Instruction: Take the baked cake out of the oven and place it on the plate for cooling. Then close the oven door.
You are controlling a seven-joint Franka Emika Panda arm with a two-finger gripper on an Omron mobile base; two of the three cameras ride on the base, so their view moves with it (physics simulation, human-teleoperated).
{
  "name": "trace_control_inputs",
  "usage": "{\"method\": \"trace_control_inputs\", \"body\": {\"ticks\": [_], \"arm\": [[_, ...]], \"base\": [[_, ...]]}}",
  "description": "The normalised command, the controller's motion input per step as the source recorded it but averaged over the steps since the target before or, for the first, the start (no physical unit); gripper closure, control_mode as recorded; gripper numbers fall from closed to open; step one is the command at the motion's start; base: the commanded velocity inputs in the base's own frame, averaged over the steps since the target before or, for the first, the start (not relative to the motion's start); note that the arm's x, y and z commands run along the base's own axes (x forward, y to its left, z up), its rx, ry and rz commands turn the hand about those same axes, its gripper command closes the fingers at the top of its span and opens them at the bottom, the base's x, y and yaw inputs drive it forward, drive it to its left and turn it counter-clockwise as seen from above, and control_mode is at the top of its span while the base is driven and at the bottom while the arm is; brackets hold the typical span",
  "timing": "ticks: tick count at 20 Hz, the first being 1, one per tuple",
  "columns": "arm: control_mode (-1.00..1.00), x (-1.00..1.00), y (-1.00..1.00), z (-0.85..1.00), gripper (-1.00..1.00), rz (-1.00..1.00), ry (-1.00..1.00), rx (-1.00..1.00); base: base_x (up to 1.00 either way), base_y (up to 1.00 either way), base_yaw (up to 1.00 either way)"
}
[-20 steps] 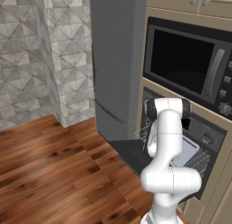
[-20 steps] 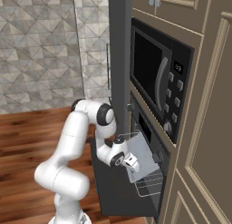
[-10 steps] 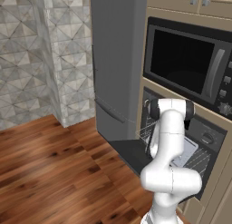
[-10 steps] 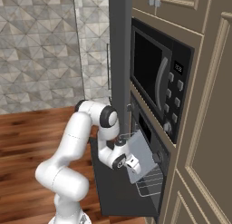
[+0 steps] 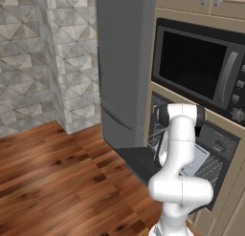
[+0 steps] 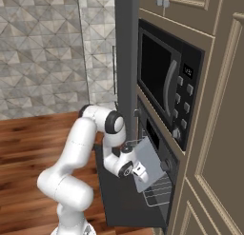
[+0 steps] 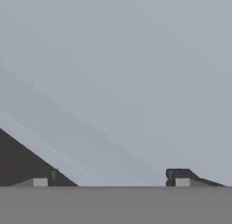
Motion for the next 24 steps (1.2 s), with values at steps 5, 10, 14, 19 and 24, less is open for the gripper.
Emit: {"method": "trace_control_inputs", "body": {"ticks": [5,10,14,19,24], "arm": [[-1.00,-0.60,-0.14,0.36,-1.00,-0.19,-0.22,0.00],[-1.00,-0.57,-0.02,0.41,-1.00,-0.16,-0.18,0.00],[-1.00,-0.44,0.01,0.69,-1.00,-0.09,-0.24,-0.03],[-1.00,-0.42,0.15,0.56,-1.00,-0.10,-0.19,-0.08],[-1.00,-0.80,0.19,-0.17,-1.00,-0.07,-0.08,-0.12]], "base": [[0.00,0.00,0.00],[0.00,0.00,0.00],[0.00,0.00,0.00],[0.00,0.00,0.00],[0.00,0.00,0.00]]}}
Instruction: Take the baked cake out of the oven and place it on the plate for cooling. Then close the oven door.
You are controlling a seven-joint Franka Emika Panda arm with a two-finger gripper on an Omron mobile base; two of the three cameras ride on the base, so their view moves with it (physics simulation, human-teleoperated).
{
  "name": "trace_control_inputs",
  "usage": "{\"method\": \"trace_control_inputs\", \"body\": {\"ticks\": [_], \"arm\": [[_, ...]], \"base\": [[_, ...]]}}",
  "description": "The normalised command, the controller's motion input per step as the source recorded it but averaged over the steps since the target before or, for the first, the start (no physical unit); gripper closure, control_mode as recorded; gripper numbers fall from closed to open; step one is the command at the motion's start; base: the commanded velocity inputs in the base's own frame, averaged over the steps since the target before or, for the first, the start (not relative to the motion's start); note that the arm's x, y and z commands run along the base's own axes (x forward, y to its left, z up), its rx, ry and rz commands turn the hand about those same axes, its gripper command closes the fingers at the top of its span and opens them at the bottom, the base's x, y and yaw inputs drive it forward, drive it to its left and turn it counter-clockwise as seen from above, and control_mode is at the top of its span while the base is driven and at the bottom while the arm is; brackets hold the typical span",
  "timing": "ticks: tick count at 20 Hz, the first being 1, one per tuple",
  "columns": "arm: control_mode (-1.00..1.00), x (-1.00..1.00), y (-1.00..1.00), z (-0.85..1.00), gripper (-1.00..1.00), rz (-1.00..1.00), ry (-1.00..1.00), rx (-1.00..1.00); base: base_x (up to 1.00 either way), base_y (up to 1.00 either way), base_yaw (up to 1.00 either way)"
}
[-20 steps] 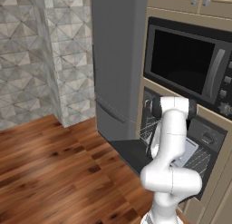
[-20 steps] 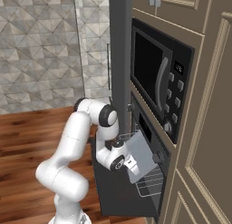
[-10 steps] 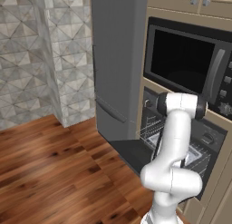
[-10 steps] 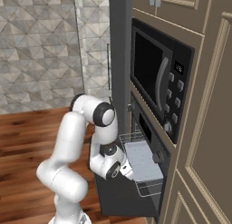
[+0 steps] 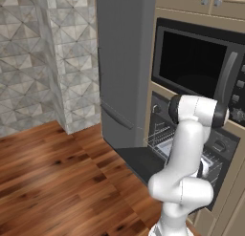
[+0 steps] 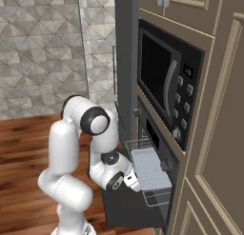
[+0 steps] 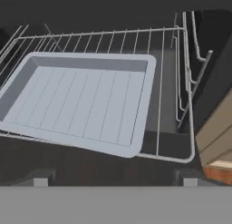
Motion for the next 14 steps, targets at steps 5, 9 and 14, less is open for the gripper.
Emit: {"method": "trace_control_inputs", "body": {"ticks": [5,9,14], "arm": [[-1.00,-0.69,0.09,-0.58,-1.00,-0.02,-0.02,-0.11],[-1.00,-0.38,0.20,-0.20,-1.00,0.00,-0.01,-0.07],[-1.00,-0.53,0.02,-0.16,-1.00,0.00,-0.09,-0.06]], "base": [[0.00,0.00,0.00],[0.00,0.00,0.00],[0.00,0.00,0.00]]}}
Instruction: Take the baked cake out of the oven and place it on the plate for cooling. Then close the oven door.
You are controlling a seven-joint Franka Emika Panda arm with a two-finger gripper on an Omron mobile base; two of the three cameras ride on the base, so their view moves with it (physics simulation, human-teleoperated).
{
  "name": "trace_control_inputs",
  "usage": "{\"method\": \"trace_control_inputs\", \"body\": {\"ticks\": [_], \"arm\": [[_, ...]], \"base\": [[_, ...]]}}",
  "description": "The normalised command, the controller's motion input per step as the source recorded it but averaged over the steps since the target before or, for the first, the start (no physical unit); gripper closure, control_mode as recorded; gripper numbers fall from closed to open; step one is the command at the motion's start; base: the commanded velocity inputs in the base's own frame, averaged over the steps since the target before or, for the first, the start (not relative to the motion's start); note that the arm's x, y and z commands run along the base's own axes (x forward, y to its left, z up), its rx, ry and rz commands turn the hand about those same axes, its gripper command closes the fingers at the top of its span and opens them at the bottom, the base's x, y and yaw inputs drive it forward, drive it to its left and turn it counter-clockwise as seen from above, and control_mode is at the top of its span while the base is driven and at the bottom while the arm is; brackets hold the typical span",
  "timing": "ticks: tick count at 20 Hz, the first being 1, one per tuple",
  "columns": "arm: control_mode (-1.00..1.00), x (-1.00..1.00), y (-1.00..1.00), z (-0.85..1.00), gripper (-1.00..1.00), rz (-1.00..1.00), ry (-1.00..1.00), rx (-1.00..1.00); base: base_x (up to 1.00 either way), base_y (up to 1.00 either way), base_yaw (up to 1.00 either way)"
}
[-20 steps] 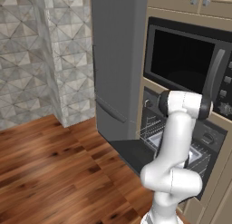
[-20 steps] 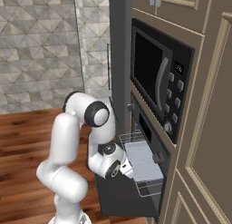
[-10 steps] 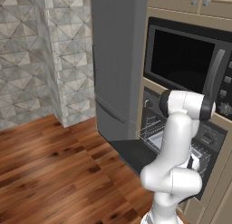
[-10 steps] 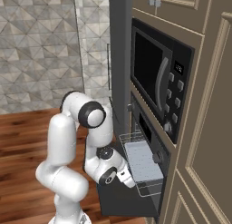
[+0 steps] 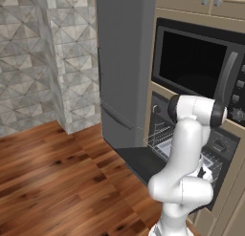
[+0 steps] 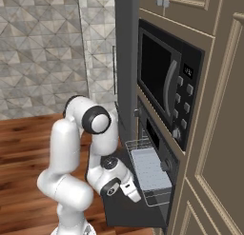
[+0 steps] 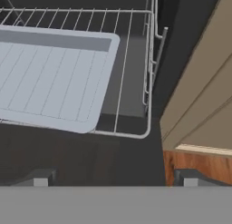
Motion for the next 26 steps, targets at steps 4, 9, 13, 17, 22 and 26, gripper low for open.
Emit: {"method": "trace_control_inputs", "body": {"ticks": [4,9,13,17,22,26], "arm": [[-1.00,-0.69,-0.04,-0.18,-1.00,0.00,-0.12,-0.04],[-1.00,-0.27,0.00,-0.47,-1.00,0.00,-0.07,-0.02],[-1.00,0.00,0.04,-0.50,-1.00,0.00,-0.07,-0.01],[-1.00,0.00,0.09,-0.60,-1.00,0.00,-0.01,0.00],[-1.00,0.00,0.14,-0.63,-1.00,0.00,0.00,0.00],[-1.00,0.01,0.19,-0.32,-1.00,0.00,-0.02,0.00]], "base": [[0.00,0.00,0.00],[0.00,0.00,0.00],[0.00,0.00,0.00],[0.00,0.00,0.00],[0.00,0.00,0.00],[0.00,0.00,0.00]]}}
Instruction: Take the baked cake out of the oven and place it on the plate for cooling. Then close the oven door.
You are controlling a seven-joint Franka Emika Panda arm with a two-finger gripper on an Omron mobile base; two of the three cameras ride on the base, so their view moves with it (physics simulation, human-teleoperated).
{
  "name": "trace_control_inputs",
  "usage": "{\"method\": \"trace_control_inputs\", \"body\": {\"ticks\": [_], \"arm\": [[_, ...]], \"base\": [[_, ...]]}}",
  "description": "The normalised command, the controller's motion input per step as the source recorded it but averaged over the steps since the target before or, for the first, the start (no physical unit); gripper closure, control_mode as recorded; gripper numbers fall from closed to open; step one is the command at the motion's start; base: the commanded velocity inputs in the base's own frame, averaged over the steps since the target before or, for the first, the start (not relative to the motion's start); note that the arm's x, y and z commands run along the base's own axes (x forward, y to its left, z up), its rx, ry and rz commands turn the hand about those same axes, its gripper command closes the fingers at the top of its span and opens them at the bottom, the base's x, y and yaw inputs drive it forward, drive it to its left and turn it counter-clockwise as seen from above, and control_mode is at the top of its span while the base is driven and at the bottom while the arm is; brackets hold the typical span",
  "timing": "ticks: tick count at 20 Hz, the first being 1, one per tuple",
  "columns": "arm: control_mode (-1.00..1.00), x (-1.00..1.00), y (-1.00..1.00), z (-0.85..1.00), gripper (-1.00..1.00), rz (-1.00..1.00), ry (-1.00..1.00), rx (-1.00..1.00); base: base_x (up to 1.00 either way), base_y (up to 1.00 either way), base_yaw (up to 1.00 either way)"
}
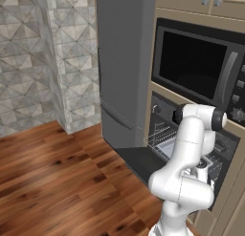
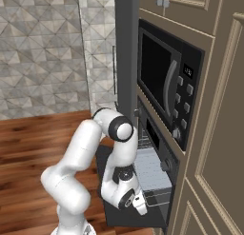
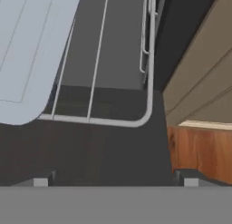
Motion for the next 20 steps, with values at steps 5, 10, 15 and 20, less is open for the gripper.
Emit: {"method": "trace_control_inputs", "body": {"ticks": [5,10,15,20], "arm": [[-1.00,0.00,0.23,-0.01,-1.00,0.00,-0.11,0.00],[-1.00,0.04,0.12,0.00,-1.00,0.00,-0.13,0.00],[-1.00,0.19,0.03,-0.09,-1.00,0.00,-0.09,0.00],[-1.00,0.17,0.00,-0.25,-1.00,0.00,-0.05,0.00]], "base": [[0.00,0.00,0.00],[0.00,0.00,0.00],[0.00,0.00,0.00],[0.00,0.00,0.00]]}}
